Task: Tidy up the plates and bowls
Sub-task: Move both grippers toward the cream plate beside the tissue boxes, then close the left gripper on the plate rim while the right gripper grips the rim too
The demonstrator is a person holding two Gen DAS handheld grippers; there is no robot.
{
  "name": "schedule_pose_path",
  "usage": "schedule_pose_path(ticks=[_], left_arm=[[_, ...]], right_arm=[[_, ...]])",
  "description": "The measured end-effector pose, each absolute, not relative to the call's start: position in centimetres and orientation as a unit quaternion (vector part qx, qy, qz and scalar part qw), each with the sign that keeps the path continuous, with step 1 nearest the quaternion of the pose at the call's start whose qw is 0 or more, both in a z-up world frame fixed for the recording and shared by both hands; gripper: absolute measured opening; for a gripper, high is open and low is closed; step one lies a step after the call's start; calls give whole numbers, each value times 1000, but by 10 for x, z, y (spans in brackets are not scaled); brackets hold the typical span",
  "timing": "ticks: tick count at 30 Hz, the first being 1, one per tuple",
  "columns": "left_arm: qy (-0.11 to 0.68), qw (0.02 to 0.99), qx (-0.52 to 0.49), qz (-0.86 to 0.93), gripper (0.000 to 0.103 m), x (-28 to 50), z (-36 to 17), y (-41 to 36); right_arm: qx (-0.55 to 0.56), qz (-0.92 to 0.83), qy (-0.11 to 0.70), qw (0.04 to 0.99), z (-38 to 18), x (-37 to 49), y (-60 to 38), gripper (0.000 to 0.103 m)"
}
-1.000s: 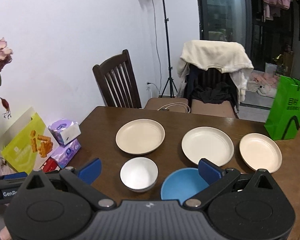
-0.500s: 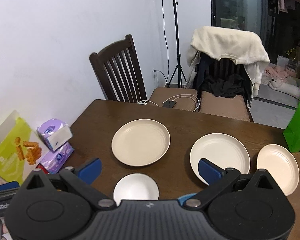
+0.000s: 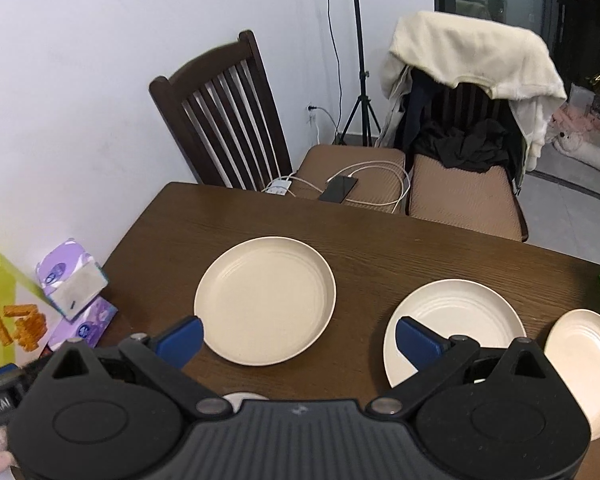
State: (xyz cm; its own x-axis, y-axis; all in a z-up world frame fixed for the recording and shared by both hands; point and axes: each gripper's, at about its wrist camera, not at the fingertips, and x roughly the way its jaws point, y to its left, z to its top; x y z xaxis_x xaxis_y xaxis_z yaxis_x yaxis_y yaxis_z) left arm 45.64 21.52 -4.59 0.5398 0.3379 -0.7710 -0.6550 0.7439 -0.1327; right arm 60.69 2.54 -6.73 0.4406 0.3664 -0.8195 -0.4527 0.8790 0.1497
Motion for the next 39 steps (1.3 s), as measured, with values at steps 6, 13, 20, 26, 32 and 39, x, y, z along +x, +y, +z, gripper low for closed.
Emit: schedule_pose_path(ticks=[6,13,20,26,32,39], left_arm=[[389,842,-219,301,103,491,-57,234],[411,828,-215,314,103,531,-81,253],[436,814,-216,318,103,563,-107,273],[460,796,-226,322,102,582,-135,288],[475,789,-238,307,99,590,-165,294],[489,782,-250,295,83,601,-194,296]], right_arm=[[-51,246,485,838,-92,641,41,99],[-54,255,493,830,-110,684,61,99],[-77,252,506,821,-133,719,78,97],[-79,251,523,810,-161,737,81,92],[-79,251,537,801,-187,747,80,78],[-79,251,557,788,-216,755,75,59]])
